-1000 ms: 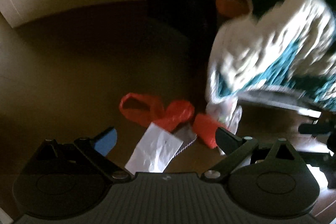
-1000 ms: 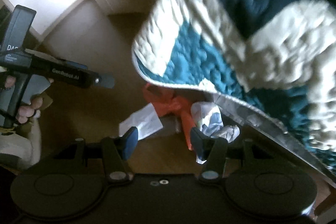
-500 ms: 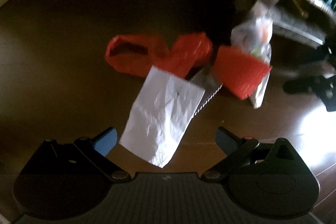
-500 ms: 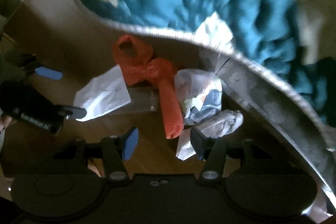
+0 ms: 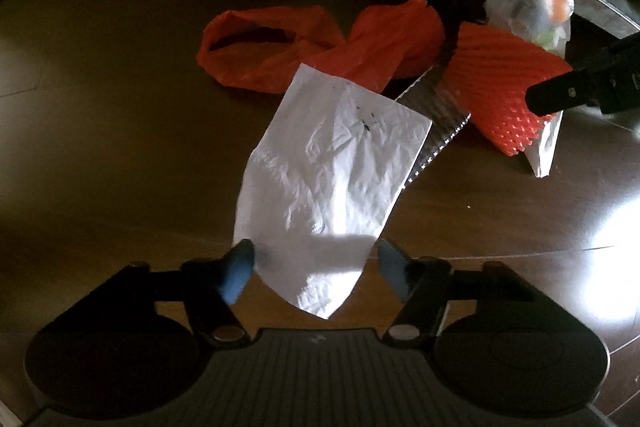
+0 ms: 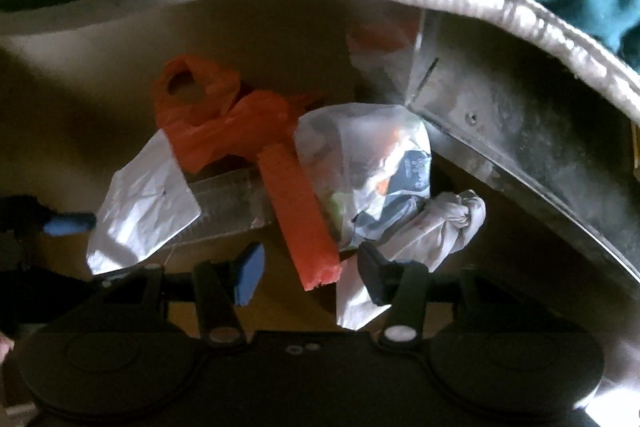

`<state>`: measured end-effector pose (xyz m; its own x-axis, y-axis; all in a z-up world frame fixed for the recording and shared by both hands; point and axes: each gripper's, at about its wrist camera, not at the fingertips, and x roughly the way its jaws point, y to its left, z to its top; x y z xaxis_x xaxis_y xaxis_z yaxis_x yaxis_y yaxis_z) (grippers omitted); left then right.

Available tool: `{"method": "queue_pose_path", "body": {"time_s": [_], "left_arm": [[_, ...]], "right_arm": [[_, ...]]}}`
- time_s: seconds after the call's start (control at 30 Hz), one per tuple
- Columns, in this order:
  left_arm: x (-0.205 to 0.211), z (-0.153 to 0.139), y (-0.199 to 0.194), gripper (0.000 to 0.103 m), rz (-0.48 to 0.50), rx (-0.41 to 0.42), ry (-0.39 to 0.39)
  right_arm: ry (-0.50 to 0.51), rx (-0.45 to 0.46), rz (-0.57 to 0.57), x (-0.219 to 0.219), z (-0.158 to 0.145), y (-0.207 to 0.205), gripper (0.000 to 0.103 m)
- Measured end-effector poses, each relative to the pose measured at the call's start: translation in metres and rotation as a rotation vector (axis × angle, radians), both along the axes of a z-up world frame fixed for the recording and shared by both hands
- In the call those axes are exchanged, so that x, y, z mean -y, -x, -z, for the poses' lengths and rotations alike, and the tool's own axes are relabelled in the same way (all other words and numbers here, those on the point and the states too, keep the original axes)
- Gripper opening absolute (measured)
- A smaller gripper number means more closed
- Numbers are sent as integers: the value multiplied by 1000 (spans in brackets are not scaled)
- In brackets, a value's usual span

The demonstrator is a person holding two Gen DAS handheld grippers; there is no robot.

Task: Collect trash
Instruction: 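Grasp the white tissue with the left gripper while the right gripper grasps the orange mesh net, then lift the tissue and orange mesh net up over the teal wastebasket with both grippers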

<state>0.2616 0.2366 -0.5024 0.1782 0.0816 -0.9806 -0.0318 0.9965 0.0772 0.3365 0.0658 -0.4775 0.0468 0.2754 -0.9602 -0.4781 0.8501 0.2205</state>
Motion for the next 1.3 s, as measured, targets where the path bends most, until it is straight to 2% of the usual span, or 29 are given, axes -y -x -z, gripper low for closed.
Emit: {"method": "queue_pose_path", "body": {"time_s": [0.13, 0.2, 0.23, 0.27, 0.33, 0.43, 0.67, 0.87, 1.07, 1.3], "left_arm": [[-1, 4, 0, 44, -8, -3, 14], [-3, 3, 0, 35, -20, -1, 23], [-5, 3, 0, 32, -30, 2, 31], [-6, 3, -1, 31, -38, 5, 34], [-8, 2, 0, 20, -60, 11, 43], [-10, 0, 2, 12, -83, 4, 34], [-19, -14, 8, 8, -134, 9, 41], [-18, -51, 18, 8, -141, 36, 48], [-13, -108, 25, 8, -136, 121, 37], [-9, -197, 24, 8, -138, 270, 10]], "right_arm": [[-9, -20, 20, 3, 3, -2, 45], [-11, -30, 18, 4, 5, -1, 27], [-10, -34, 23, 5, 4, -2, 12], [-12, -38, 30, 5, 4, -2, 10], [-14, -27, 24, 5, 2, -1, 9], [-12, -7, -4, 4, -3, 2, 8], [-39, 43, -36, 3, -26, 15, 8], [-92, 82, -58, 5, -72, 32, 7], [-139, 159, -85, 15, -135, 52, 7], [-173, 259, -70, 36, -215, 68, 7]]}}
